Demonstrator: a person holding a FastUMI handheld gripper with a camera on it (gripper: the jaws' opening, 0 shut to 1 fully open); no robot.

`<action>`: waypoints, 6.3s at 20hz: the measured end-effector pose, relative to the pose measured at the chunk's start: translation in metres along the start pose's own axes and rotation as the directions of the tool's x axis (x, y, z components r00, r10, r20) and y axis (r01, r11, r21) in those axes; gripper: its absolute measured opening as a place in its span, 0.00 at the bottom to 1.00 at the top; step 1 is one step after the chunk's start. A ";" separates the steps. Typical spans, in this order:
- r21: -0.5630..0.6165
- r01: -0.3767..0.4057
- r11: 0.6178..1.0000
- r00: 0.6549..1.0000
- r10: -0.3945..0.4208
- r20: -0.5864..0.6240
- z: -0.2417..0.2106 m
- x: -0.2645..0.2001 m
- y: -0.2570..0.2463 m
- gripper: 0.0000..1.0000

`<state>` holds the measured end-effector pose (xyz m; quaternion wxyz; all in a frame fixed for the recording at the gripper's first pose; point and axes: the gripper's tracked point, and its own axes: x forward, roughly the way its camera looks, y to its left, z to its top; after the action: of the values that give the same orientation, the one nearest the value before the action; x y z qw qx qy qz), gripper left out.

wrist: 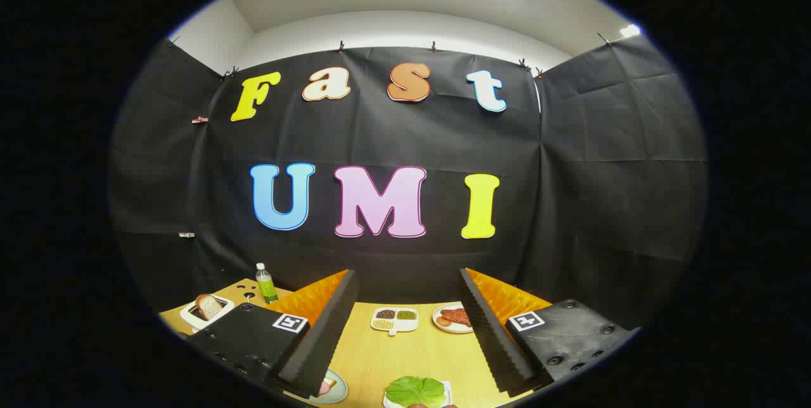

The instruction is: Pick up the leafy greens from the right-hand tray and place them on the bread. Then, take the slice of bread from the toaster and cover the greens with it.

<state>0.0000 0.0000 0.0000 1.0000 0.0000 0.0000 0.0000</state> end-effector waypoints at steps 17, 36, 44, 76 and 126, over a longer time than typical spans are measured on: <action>0.012 -0.080 0.997 0.994 0.081 -0.070 -0.020 0.008 0.013 0.98; 0.005 -0.100 0.995 0.961 0.098 -0.257 -0.099 0.014 -0.006 0.99; 0.007 -0.138 0.990 0.872 0.125 -0.473 -0.194 0.012 -0.021 0.99; 0.037 -0.125 0.991 0.548 0.101 -0.831 -0.426 -0.008 -0.033 0.35; 0.178 -0.402 0.898 0.469 0.369 -0.803 -0.329 -0.020 0.218 0.14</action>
<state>-0.0198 0.2182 -0.3294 0.8568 -0.0179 0.4637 0.2250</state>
